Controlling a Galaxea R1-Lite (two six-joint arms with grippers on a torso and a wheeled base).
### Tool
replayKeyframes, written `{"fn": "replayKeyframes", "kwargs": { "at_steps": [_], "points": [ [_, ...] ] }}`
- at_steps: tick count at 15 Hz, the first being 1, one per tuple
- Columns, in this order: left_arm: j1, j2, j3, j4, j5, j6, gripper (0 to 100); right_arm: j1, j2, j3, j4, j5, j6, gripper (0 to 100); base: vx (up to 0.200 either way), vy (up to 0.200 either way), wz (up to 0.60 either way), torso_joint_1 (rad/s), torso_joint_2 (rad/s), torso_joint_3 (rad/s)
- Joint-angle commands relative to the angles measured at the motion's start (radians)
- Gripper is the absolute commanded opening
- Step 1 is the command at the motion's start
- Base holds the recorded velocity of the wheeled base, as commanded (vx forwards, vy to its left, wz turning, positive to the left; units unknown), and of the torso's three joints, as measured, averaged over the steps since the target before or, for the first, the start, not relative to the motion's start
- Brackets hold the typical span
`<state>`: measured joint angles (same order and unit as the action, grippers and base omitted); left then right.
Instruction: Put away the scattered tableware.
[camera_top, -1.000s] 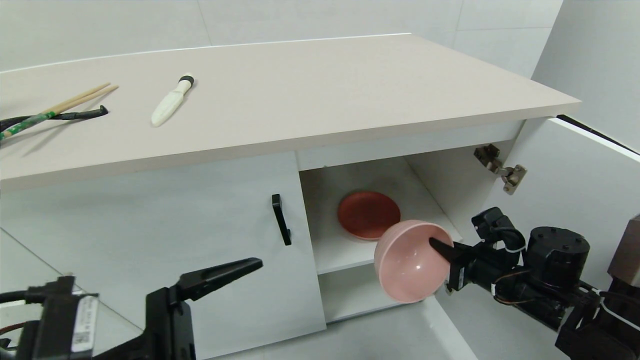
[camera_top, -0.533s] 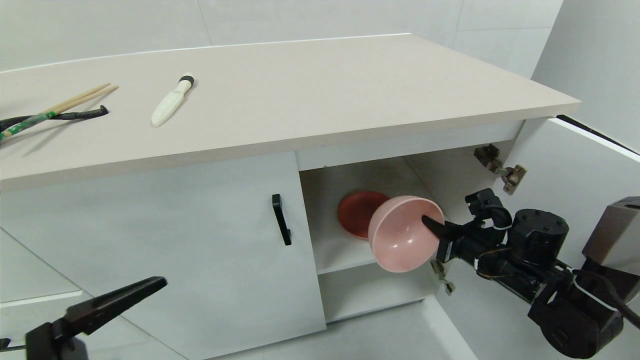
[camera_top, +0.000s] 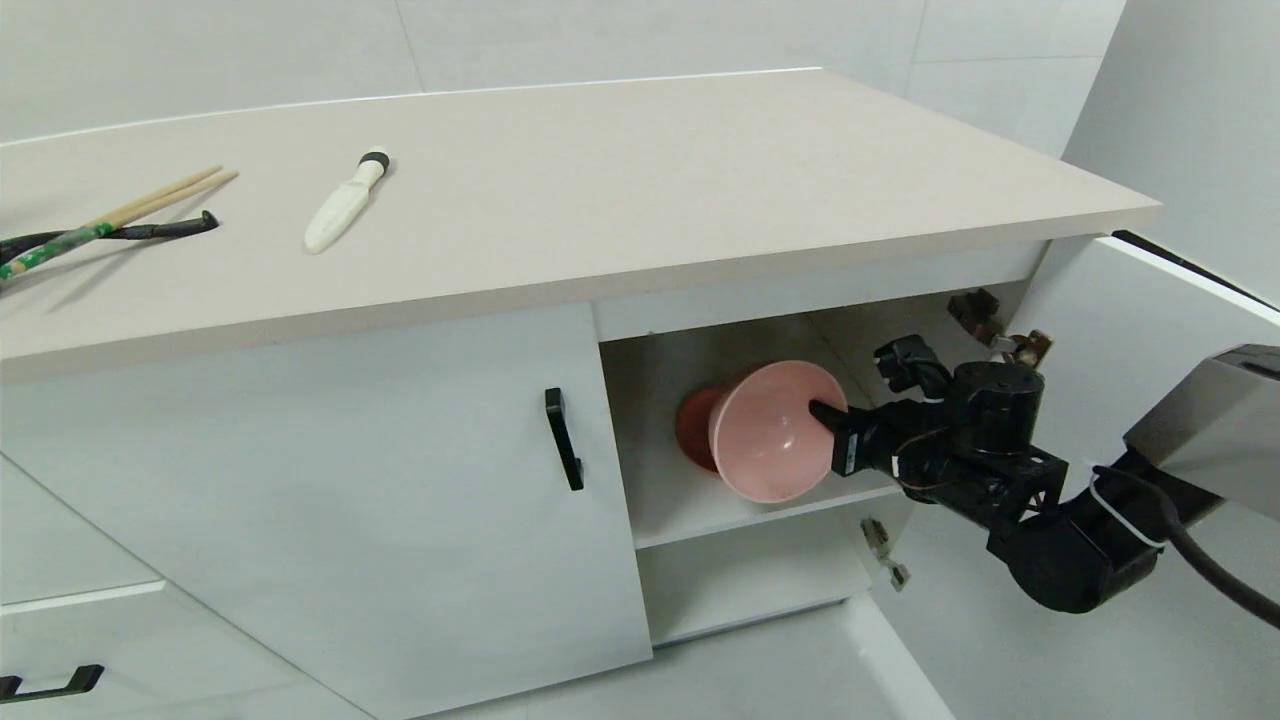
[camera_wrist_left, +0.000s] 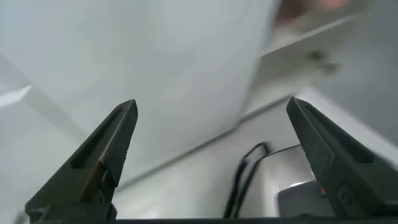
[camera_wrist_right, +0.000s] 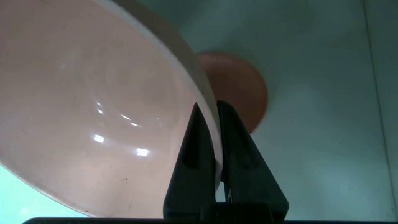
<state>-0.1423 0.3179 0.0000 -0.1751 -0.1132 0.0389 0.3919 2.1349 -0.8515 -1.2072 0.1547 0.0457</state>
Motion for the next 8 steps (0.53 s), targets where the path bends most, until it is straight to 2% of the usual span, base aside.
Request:
{"fn": "replayKeyframes", "kwargs": {
  "at_steps": [1, 2, 3, 5, 8],
  "points": [
    [0.052, -0.114, 0.000, 0.083, 0.046, 0.004, 100, 0.002, 0.016, -0.017, 0.000, 0.000, -0.001, 0, 0.000, 0.000, 0.00, 0.000, 0.00, 0.000],
    [0.058, -0.141, 0.000, 0.131, 0.050, 0.001, 100, 0.001, 0.020, -0.018, 0.000, 0.002, -0.003, 0, 0.000, 0.000, 0.00, 0.000, 0.00, 0.000],
    [0.063, -0.151, 0.000, 0.126, 0.063, -0.001, 100, 0.001, 0.026, -0.035, 0.000, 0.005, -0.003, 0, 0.000, 0.000, 0.00, 0.000, 0.00, 0.000],
    [0.066, -0.168, 0.000, 0.129, 0.066, 0.018, 100, 0.001, 0.046, -0.080, 0.020, 0.005, -0.003, 0, 0.000, 0.000, 0.00, 0.000, 0.00, 0.000],
    [0.073, -0.229, 0.000, 0.129, 0.064, 0.019, 100, -0.007, 0.105, -0.139, 0.083, 0.005, -0.003, 0, 0.000, 0.000, 0.00, 0.000, 0.00, 0.000]
  ]
}}
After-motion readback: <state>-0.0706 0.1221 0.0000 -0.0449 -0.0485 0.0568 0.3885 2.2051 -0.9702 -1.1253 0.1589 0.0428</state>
